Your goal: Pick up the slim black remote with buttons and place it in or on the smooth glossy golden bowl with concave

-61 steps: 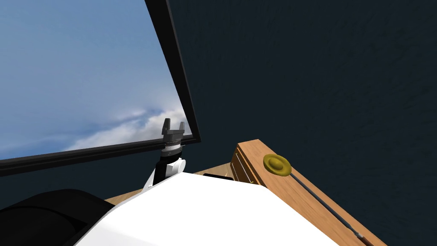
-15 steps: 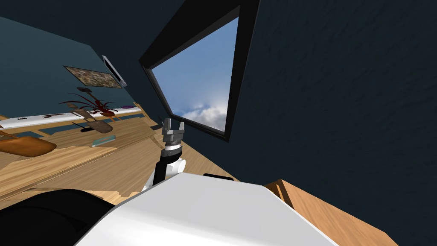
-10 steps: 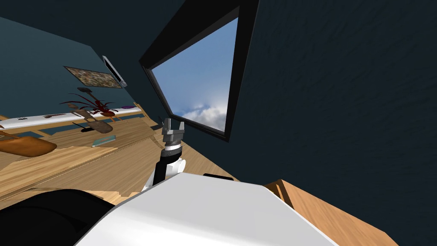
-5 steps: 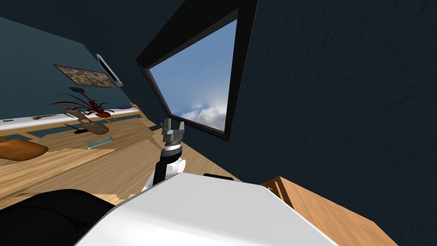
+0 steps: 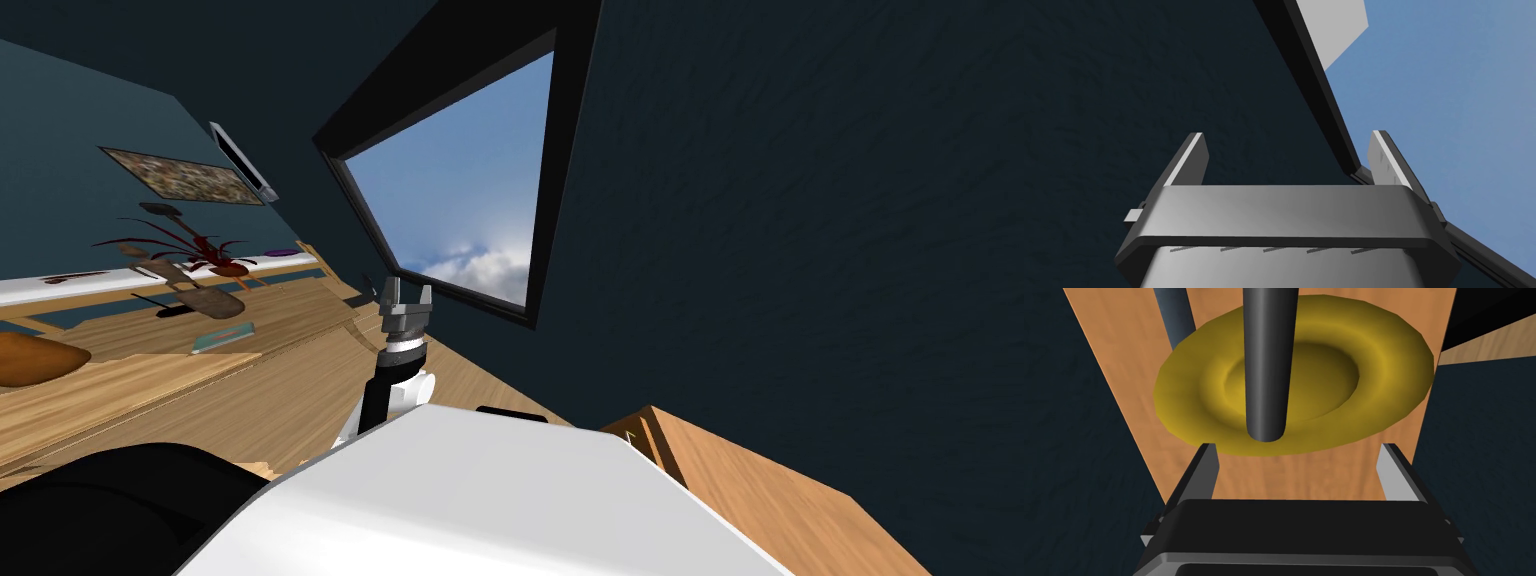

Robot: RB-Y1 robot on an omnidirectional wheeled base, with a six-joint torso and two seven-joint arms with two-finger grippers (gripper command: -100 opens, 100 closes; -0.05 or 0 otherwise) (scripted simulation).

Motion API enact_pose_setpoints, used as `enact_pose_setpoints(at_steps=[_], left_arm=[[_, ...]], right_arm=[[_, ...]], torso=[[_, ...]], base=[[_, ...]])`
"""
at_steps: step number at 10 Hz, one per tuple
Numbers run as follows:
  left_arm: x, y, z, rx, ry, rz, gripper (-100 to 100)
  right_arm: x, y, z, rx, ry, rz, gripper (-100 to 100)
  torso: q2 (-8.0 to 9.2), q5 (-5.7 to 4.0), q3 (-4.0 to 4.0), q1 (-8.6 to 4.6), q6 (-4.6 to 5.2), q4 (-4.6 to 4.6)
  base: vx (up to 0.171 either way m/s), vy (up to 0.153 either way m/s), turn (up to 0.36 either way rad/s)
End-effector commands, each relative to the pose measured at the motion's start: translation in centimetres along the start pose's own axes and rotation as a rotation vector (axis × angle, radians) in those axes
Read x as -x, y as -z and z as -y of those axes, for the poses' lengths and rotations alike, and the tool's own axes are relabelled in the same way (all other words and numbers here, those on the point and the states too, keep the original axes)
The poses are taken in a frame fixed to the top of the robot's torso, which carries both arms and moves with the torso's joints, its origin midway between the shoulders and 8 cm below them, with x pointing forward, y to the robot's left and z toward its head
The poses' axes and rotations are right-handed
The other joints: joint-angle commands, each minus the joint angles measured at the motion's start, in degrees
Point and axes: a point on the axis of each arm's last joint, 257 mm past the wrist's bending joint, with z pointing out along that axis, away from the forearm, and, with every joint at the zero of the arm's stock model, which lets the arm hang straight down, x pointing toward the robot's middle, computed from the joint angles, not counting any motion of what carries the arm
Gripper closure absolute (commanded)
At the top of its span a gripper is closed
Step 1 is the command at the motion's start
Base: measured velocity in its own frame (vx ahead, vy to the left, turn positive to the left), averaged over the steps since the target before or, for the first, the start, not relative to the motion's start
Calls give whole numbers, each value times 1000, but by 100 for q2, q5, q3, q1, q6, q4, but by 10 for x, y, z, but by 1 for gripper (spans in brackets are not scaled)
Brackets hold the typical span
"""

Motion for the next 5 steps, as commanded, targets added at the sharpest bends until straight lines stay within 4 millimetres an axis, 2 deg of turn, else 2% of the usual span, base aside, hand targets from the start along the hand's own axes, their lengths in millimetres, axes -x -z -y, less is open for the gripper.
enact_pose_setpoints(at_steps=[1,5], left_arm=[[0,0,0,0,0,0,0],[0,0,0,0,0,0,0]], right_arm=[[0,0,0,0,0,0,0],[0,0,0,0,0,0,0]], torso=[[0,0,0,0,0,0],[-4,-1,-2,-4,0,-1]], base=[[0,0,0],[0,0,0]])
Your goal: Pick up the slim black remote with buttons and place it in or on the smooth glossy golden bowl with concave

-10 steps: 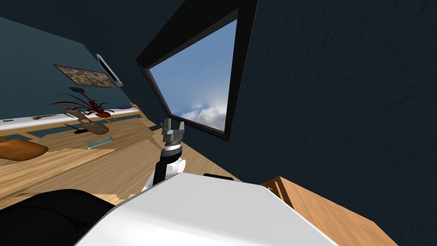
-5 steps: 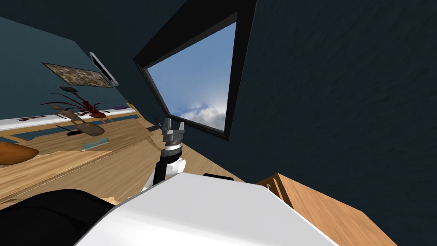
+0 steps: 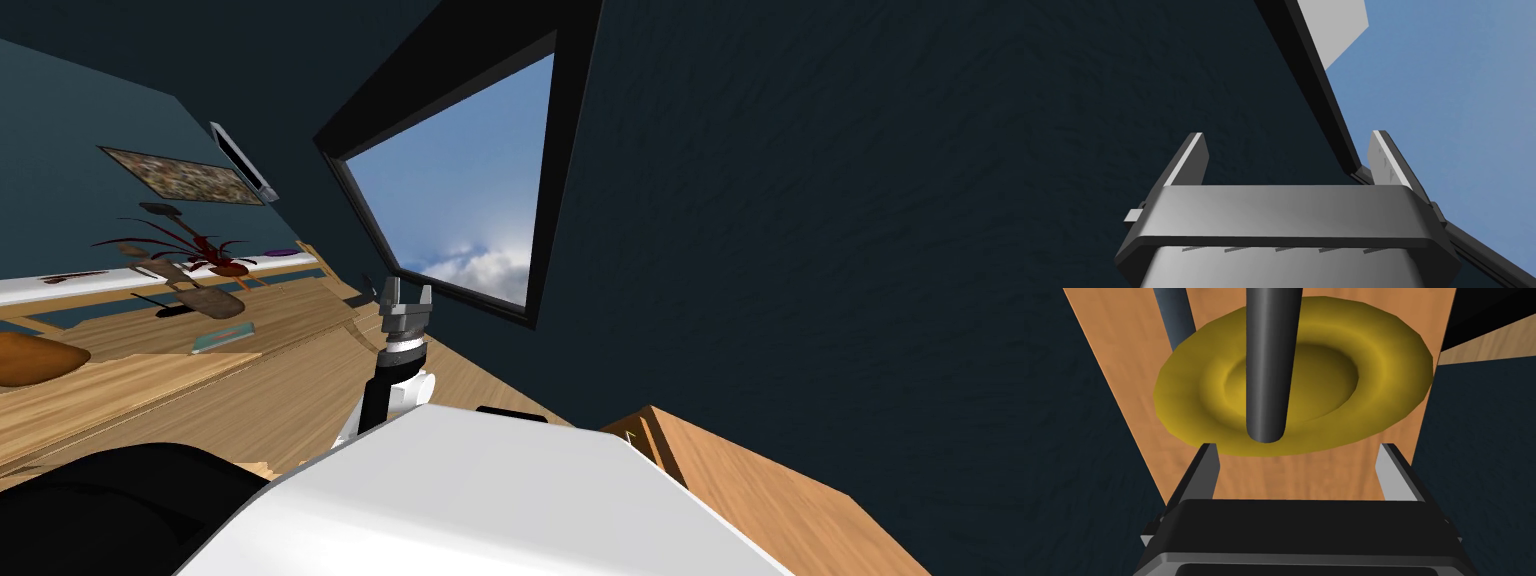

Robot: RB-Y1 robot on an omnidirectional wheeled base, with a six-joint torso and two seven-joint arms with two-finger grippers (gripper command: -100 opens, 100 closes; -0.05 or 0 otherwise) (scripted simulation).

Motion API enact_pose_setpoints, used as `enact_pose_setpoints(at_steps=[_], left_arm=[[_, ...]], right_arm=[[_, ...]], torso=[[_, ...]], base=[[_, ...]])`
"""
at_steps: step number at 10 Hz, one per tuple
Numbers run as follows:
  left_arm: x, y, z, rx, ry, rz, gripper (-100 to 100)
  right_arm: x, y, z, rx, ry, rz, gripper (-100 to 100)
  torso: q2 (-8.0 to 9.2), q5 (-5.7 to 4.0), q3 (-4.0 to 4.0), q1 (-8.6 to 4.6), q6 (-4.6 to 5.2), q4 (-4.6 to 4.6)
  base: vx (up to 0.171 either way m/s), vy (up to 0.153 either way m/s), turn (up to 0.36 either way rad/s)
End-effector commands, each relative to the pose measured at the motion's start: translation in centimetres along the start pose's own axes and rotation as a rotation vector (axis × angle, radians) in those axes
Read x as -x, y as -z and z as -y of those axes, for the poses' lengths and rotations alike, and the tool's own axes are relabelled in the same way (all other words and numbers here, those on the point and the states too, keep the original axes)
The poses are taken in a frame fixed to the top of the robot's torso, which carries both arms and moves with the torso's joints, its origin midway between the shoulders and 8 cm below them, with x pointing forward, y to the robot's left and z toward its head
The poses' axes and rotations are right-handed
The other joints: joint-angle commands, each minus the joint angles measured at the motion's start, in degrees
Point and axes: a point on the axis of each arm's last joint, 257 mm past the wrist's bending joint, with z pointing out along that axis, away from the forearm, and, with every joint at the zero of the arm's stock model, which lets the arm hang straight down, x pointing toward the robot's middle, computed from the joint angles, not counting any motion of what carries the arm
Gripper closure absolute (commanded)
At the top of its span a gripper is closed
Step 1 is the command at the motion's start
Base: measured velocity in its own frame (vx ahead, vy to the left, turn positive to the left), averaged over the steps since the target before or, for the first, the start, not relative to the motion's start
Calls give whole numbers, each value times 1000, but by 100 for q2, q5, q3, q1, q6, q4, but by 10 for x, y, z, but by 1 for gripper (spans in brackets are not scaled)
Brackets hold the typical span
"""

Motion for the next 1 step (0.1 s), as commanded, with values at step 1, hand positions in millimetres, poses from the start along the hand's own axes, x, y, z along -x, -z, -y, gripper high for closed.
enact_pose_setpoints(at_steps=[1], left_arm=[[0,0,0,0,0,0,0]], right_arm=[[0,0,0,0,0,0,0]], torso=[[0,0,0,0,0,0]], base=[[0,0,0]])
